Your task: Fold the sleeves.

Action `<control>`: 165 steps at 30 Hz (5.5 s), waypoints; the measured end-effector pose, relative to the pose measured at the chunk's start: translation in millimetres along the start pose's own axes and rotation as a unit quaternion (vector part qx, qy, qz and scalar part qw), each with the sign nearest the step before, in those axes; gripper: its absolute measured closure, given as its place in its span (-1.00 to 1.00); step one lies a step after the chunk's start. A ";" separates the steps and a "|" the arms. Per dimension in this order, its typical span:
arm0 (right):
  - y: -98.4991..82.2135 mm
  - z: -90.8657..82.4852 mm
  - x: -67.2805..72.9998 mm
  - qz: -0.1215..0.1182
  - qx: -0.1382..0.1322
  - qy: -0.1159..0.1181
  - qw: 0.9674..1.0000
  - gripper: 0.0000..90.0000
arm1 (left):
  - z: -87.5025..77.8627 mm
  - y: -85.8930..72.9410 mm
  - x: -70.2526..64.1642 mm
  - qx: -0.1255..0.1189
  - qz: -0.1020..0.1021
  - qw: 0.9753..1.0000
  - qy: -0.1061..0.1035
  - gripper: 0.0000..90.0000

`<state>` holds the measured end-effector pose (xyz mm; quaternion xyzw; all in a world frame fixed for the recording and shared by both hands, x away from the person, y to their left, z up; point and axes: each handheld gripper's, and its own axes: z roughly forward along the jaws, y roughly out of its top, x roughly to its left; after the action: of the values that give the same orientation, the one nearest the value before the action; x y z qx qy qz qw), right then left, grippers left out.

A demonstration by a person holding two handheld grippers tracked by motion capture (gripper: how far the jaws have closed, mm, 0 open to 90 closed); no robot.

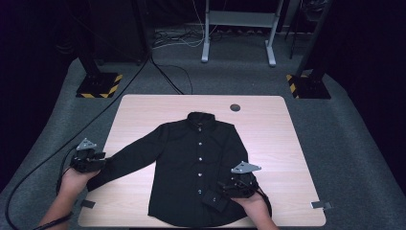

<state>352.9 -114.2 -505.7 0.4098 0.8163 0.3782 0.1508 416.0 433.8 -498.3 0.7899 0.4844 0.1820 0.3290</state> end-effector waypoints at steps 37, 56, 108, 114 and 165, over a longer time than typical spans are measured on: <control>-1.5 2.6 -0.9 0.010 0.002 0.006 1.000 -0.58 | 3.5 -22.9 11.2 0.018 -0.003 1.000 0.003 0.31; -2.1 3.0 -3.0 0.015 0.006 0.004 1.000 -0.58 | 0.9 -23.0 4.1 0.011 0.007 1.000 -0.012 0.90; -2.1 1.2 -6.7 0.028 -0.001 0.008 1.000 -0.58 | -49.2 55.6 -90.2 -0.074 0.189 0.978 -0.050 0.92; -2.0 0.7 -7.0 0.028 -0.002 0.008 1.000 -0.58 | -47.3 58.9 -102.7 -0.075 0.203 0.974 -0.063 0.92; -1.7 -0.7 -8.2 0.031 -0.006 0.006 0.999 -0.58 | -6.8 63.2 -192.2 -0.051 0.287 0.943 -0.163 0.91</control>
<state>356.6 -121.6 -507.0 0.4314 0.8021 0.3899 0.1362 363.4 246.2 -443.5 0.8964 0.1668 0.1618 0.3775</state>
